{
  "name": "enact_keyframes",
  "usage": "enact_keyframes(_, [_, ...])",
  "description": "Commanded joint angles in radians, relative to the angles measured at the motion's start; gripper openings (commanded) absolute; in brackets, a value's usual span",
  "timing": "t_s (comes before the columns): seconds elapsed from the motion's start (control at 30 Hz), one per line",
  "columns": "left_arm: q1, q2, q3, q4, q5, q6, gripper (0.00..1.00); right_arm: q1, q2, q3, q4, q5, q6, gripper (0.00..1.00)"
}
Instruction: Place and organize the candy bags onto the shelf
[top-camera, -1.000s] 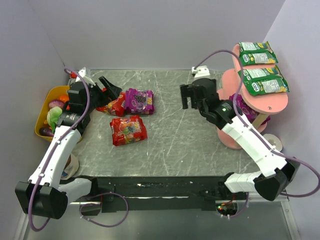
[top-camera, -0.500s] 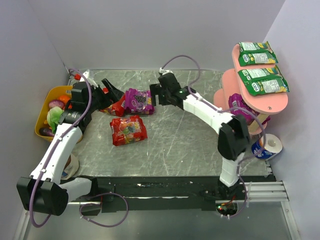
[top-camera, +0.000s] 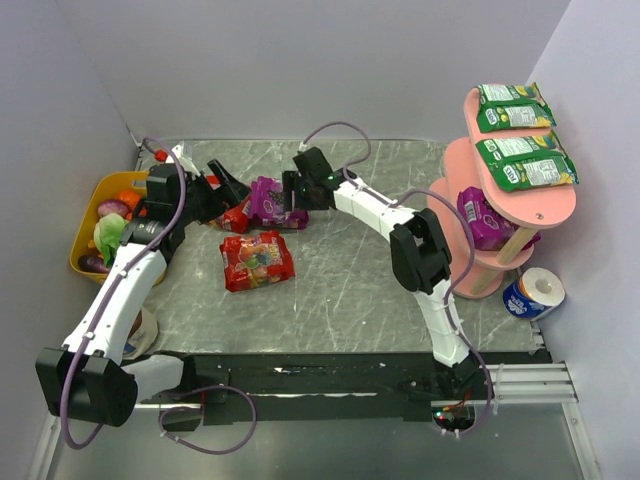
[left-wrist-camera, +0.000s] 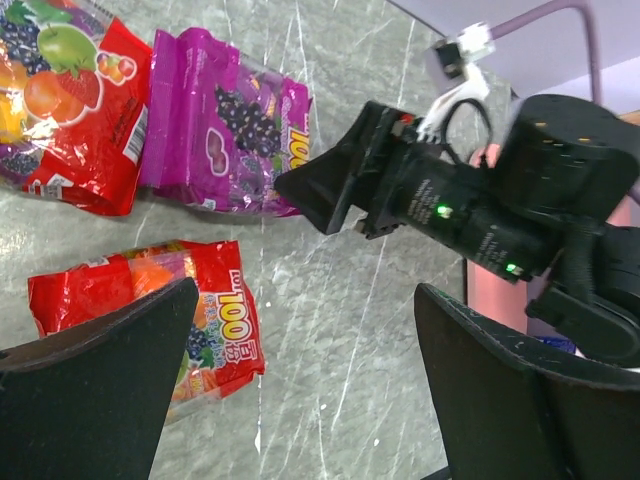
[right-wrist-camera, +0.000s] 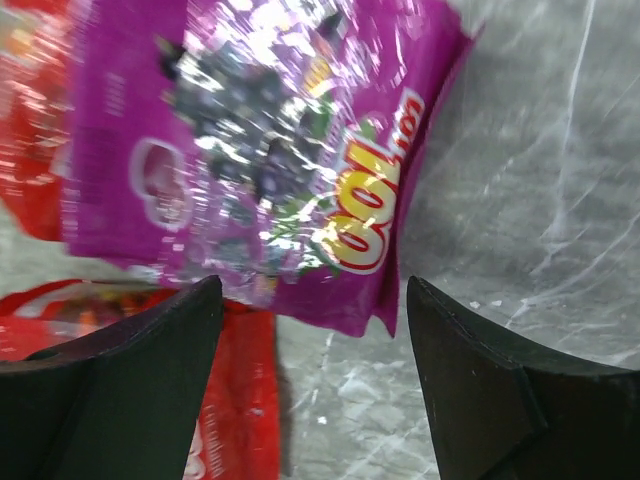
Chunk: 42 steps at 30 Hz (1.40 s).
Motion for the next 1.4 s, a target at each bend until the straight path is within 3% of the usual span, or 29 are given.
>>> enact_keyframes(0.0, [-0.004, 0.008, 0.038, -0.002, 0.019, 0.015, 0.96, -0.001, 0.029, 0.061, -0.051, 0.026, 0.008, 0.8])
enact_keyframes(0.13, [-0.004, 0.014, 0.042, -0.011, 0.014, 0.024, 0.96, -0.015, 0.037, 0.031, -0.054, 0.005, 0.011, 0.76])
enact_keyframes(0.23, [-0.004, 0.019, 0.045, -0.016, 0.012, 0.032, 0.96, -0.024, 0.032, -0.006, -0.042, -0.009, 0.016, 0.65])
enact_keyframes(0.27, [-0.004, 0.022, 0.047, -0.017, 0.012, 0.034, 0.96, -0.023, 0.026, -0.012, -0.036, -0.009, 0.016, 0.54])
enact_keyframes(0.43, [-0.004, 0.032, 0.053, -0.023, 0.011, 0.044, 0.96, -0.026, -0.014, -0.072, -0.017, 0.001, 0.024, 0.2])
enact_keyframes(0.47, [-0.004, 0.034, 0.053, -0.023, 0.011, 0.046, 0.96, -0.024, -0.026, -0.083, -0.016, 0.006, 0.022, 0.06])
enact_keyframes(0.5, [-0.004, 0.035, 0.056, -0.023, 0.009, 0.048, 0.96, -0.026, -0.033, -0.087, -0.026, 0.015, 0.022, 0.0])
enact_keyframes(0.73, [-0.004, 0.045, 0.042, -0.011, 0.032, 0.049, 0.96, -0.034, -0.199, -0.21, -0.077, 0.149, -0.018, 0.0])
enact_keyframes(1.07, [-0.004, 0.074, -0.005, 0.03, 0.091, 0.031, 0.96, -0.057, -0.536, -0.628, -0.088, 0.333, -0.22, 0.0])
enact_keyframes(1.23, [-0.004, 0.075, -0.014, 0.038, 0.1, 0.034, 0.96, -0.081, -0.655, -0.728, -0.124, 0.484, -0.294, 0.0])
enact_keyframes(1.27, [-0.004, 0.078, -0.014, 0.039, 0.1, 0.034, 0.96, -0.089, -0.665, -0.741, -0.129, 0.494, -0.294, 0.02])
enact_keyframes(1.3, [-0.004, 0.077, -0.014, 0.042, 0.101, 0.034, 0.96, -0.093, -0.673, -0.742, -0.134, 0.504, -0.295, 0.16])
enact_keyframes(1.33, [-0.004, 0.08, -0.016, 0.044, 0.107, 0.034, 0.96, -0.096, -0.678, -0.741, -0.138, 0.532, -0.297, 0.37])
enact_keyframes(1.37, [-0.004, 0.081, -0.014, 0.046, 0.109, 0.034, 0.96, -0.097, -0.676, -0.726, -0.149, 0.543, -0.295, 0.49])
